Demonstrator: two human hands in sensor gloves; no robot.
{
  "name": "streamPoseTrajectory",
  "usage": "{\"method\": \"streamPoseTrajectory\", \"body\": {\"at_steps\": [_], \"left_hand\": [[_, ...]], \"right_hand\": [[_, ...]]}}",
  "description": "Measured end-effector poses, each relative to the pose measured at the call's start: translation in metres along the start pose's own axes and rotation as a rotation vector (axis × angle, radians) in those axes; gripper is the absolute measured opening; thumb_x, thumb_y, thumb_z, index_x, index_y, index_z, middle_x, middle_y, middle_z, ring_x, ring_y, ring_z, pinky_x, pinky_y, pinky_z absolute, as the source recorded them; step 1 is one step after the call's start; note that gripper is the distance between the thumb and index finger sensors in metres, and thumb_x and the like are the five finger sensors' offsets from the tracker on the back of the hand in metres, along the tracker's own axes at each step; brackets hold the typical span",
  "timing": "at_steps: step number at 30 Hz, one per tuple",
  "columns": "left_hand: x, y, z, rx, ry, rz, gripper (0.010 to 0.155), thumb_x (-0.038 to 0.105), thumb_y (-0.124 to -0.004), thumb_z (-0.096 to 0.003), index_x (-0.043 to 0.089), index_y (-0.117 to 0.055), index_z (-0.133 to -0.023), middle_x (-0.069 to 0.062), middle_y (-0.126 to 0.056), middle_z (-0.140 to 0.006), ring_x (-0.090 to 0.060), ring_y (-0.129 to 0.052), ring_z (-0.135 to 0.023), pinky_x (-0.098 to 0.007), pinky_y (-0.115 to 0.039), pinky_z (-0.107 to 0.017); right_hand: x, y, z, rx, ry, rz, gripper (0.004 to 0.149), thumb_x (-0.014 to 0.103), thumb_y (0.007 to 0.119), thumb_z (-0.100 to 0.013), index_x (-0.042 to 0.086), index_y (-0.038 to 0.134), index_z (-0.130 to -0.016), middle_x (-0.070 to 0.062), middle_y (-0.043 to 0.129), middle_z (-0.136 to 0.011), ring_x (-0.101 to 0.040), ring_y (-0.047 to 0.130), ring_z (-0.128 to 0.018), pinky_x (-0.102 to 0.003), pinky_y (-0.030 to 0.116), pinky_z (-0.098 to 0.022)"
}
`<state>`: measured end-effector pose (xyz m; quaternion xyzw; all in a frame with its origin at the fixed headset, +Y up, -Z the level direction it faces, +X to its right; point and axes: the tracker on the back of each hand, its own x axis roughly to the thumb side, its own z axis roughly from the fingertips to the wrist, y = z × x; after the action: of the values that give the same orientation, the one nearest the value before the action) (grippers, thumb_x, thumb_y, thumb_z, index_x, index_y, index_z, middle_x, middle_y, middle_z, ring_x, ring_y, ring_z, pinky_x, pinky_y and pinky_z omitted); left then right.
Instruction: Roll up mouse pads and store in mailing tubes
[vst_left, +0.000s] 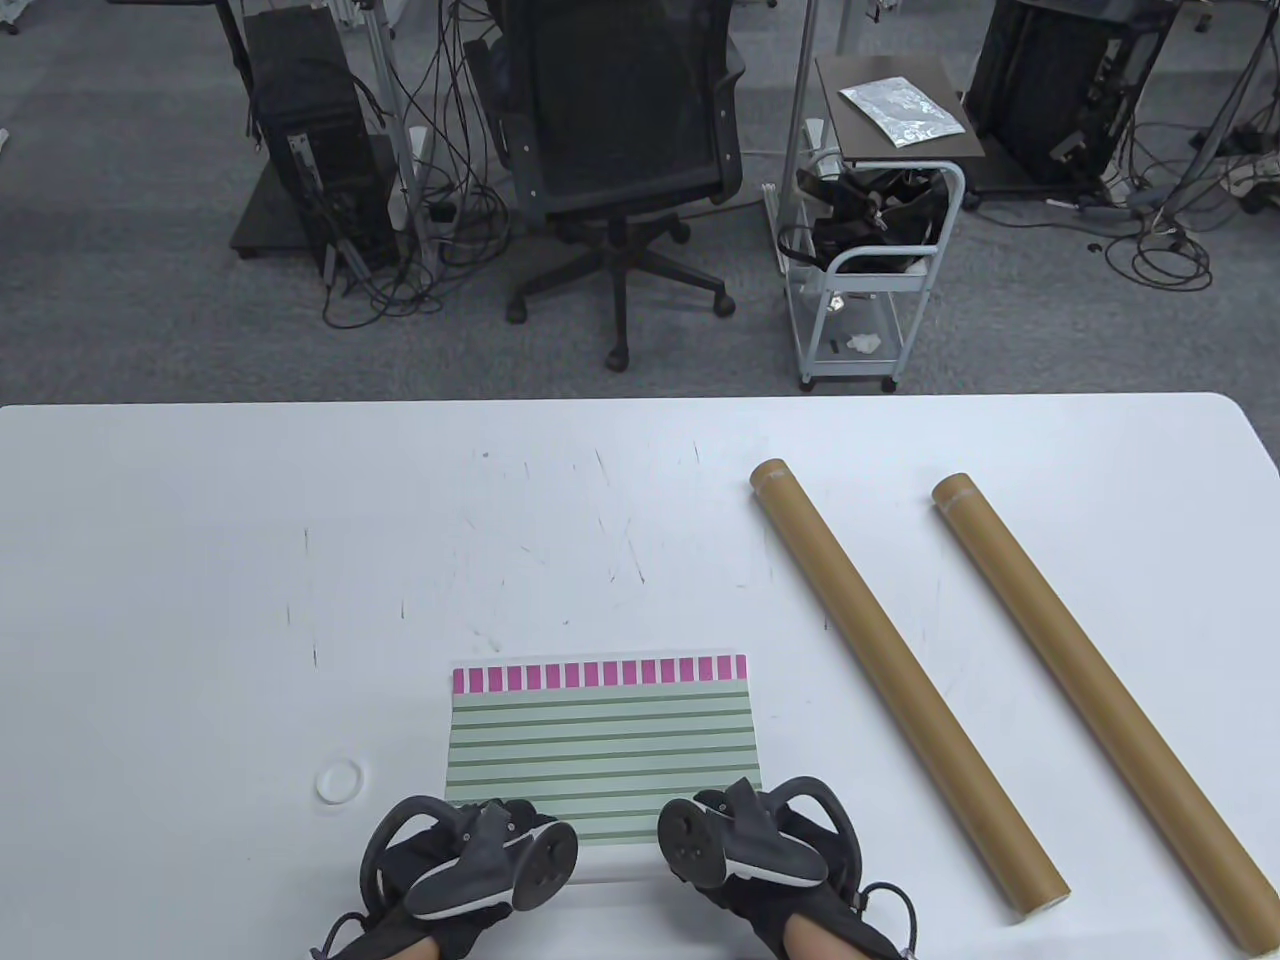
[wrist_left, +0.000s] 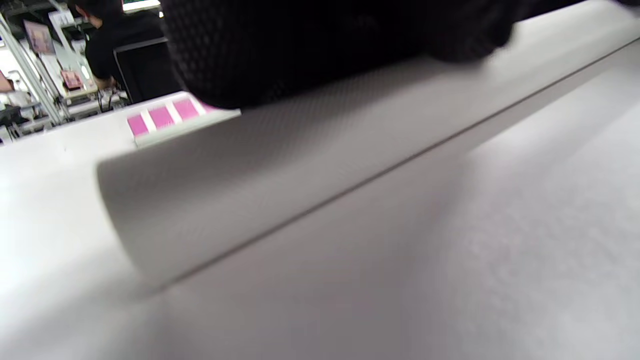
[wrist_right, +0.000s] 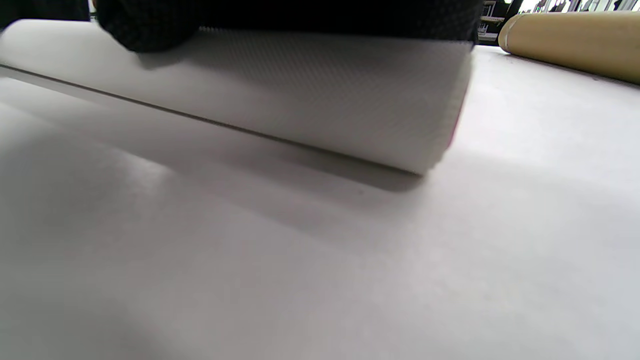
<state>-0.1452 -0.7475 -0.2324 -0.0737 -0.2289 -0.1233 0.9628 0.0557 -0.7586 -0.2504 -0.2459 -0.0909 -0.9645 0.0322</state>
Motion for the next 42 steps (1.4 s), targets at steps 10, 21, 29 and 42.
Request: {"method": "streamPoseTrajectory", "body": {"at_steps": [10, 21, 29, 42], "left_hand": [[-0.007, -0.008, -0.012, -0.053, 0.072, 0.067, 0.046, 0.043, -0.068, -0.0407, 0.037, -0.077, -0.085, 0.01, -0.089, -0.082, -0.014, -0.096, -0.069, -0.022, -0.085, -0.05], [-0.003, -0.011, -0.01, -0.043, 0.082, -0.028, 0.049, 0.044, -0.062, -0.0411, 0.039, -0.067, -0.09, 0.01, -0.086, -0.085, -0.013, -0.095, -0.069, -0.019, -0.084, -0.049], [0.002, -0.011, -0.009, -0.018, 0.052, -0.071, 0.057, 0.056, -0.065, -0.0344, 0.034, -0.073, -0.086, 0.009, -0.089, -0.084, -0.014, -0.097, -0.069, -0.021, -0.086, -0.049], [0.001, -0.009, -0.013, -0.032, 0.078, -0.056, 0.054, 0.051, -0.061, -0.0383, 0.034, -0.075, -0.087, 0.008, -0.09, -0.085, -0.015, -0.098, -0.072, -0.022, -0.087, -0.05]], "right_hand": [[-0.007, 0.001, 0.001, -0.052, 0.044, 0.032, 0.051, 0.046, 0.06, -0.045, 0.026, 0.074, -0.09, -0.001, 0.083, -0.083, -0.024, 0.087, -0.068, -0.043, 0.076, -0.057], [-0.014, 0.0, 0.0, -0.013, 0.054, 0.055, 0.056, 0.05, 0.074, -0.036, 0.029, 0.074, -0.088, 0.002, 0.083, -0.083, -0.02, 0.089, -0.068, -0.04, 0.078, -0.057], [-0.018, -0.002, -0.002, 0.05, 0.043, -0.037, 0.054, 0.048, 0.073, -0.038, 0.025, 0.076, -0.087, -0.001, 0.085, -0.08, -0.023, 0.09, -0.064, -0.041, 0.078, -0.055], [-0.018, 0.0, 0.001, -0.025, 0.048, -0.028, 0.052, 0.046, 0.071, -0.04, 0.028, 0.073, -0.089, 0.001, 0.083, -0.084, -0.022, 0.086, -0.068, -0.042, 0.075, -0.059]]}}
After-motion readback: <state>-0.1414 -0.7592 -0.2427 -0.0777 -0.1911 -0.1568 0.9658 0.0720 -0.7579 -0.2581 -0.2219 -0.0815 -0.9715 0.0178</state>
